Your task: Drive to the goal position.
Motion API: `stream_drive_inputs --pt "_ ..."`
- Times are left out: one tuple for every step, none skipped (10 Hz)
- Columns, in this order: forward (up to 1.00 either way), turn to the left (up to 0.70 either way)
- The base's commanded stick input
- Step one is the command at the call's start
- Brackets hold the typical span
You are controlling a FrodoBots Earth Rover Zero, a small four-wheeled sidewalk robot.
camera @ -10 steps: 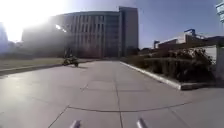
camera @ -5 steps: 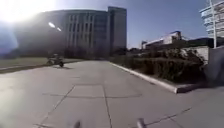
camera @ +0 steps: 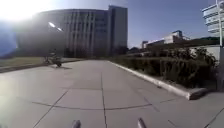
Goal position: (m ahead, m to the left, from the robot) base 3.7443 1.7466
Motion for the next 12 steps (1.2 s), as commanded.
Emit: stream_drive_inputs --pt "0.70 0.00" --pt "0.70 0.00" --pt "0.70 0.00" --pt "0.70 0.00" --pt "0.70 0.00" --pt "0.70 0.00" --pt "0.70 0.00" --pt "0.70 -0.28" --pt "0.70 -0.35" --pt "0.70 -0.35" --pt "0.70 -0.35" --pt "0.70 -0.35"
